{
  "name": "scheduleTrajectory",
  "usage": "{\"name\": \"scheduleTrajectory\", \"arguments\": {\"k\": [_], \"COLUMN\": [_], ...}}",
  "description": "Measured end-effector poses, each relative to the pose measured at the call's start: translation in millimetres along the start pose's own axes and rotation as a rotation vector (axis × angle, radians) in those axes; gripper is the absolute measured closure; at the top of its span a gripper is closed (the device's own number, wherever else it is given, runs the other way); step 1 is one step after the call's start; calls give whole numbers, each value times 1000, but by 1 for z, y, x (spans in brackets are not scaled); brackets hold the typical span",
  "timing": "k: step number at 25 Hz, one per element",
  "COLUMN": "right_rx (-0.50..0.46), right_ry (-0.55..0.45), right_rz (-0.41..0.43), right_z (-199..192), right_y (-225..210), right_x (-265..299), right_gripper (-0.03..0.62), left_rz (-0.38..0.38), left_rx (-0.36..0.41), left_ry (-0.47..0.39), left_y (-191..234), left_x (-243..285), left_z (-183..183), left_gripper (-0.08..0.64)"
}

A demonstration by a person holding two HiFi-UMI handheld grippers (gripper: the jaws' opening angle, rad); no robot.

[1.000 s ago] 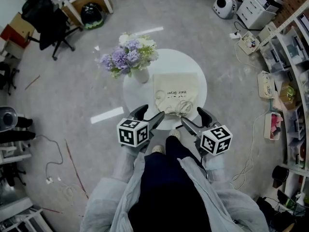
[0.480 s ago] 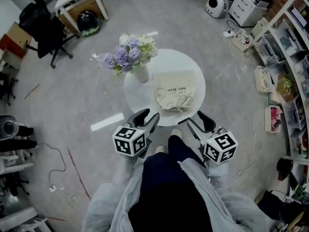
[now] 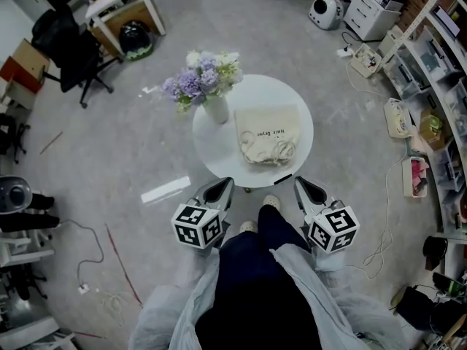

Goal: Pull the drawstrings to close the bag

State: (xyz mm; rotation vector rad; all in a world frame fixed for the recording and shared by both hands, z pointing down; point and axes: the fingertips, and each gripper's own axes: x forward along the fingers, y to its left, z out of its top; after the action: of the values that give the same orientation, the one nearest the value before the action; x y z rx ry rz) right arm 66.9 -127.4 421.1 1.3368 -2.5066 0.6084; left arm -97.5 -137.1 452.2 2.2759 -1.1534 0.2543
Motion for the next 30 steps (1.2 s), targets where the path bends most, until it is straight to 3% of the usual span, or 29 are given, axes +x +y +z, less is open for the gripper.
{"name": "scheduleTrajectory", "arguments": {"k": [7, 18, 30], "right_rx": [7, 0, 18], "right_ry": [43, 12, 21], "right_rz": [-12, -23, -28], "right_z": [-10, -7, -10], "right_y": [1, -4, -9], "right_x": [-7, -15, -11], "right_gripper": [591, 591, 591], "left_rz": [-8, -50, -60], "left_rx": [8, 52, 49], "left_ry": [-28, -39, -35], "left_y": [-4, -19, -19], "left_x": [-15, -9, -2], "left_z": [-2, 3, 2], "left_gripper": [545, 545, 543]}}
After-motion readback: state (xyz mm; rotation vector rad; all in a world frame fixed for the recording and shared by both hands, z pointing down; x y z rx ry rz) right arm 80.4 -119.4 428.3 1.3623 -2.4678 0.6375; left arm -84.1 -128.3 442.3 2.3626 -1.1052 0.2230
